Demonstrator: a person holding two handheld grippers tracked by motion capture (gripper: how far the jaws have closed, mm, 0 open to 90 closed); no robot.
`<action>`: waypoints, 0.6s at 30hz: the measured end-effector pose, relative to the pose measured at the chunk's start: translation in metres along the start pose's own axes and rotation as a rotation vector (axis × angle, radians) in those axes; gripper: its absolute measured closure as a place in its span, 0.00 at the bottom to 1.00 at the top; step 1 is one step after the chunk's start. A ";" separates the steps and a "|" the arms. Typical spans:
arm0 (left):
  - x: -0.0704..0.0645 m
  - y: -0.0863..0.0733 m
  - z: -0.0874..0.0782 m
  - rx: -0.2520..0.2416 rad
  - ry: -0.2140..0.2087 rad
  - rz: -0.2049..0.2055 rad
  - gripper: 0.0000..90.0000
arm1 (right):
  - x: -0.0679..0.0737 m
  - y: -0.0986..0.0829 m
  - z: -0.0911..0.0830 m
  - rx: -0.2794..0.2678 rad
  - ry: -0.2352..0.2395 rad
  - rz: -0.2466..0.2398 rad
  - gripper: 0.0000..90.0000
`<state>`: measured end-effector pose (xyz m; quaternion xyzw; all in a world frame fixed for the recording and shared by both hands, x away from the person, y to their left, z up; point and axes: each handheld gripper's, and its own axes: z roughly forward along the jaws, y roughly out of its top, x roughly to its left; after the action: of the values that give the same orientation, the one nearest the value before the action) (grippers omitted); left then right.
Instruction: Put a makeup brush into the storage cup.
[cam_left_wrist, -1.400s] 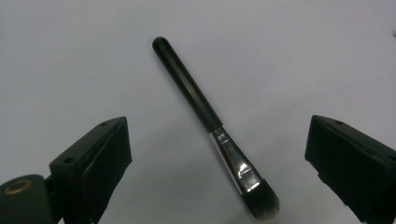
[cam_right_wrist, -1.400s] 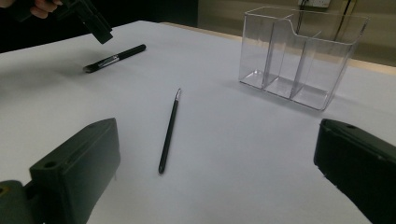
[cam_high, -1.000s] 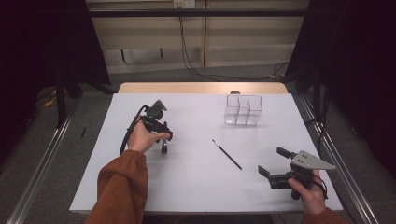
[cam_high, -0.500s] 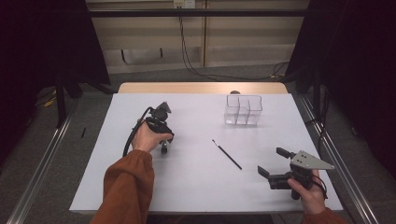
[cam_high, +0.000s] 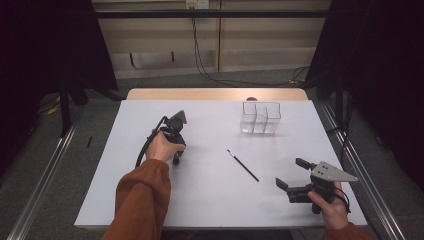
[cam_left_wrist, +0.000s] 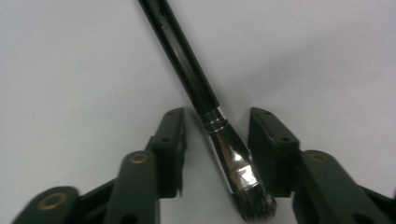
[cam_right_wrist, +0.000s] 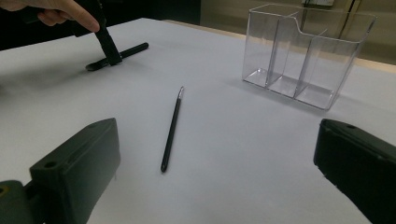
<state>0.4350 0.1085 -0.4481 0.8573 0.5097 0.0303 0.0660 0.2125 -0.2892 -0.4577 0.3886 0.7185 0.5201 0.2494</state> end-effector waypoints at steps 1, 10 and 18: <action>0.001 -0.001 0.000 -0.002 -0.006 0.003 0.70 | 0.000 0.000 0.000 0.000 0.000 0.000 0.00; 0.006 -0.002 0.000 0.000 -0.023 -0.014 0.85 | 0.001 0.000 0.000 0.002 0.004 -0.006 0.00; 0.007 -0.001 0.000 0.010 -0.027 -0.011 0.86 | 0.000 -0.001 0.000 0.002 0.004 -0.002 0.00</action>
<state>0.4375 0.1148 -0.4479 0.8551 0.5135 0.0157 0.0690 0.2124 -0.2893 -0.4583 0.3870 0.7201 0.5199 0.2479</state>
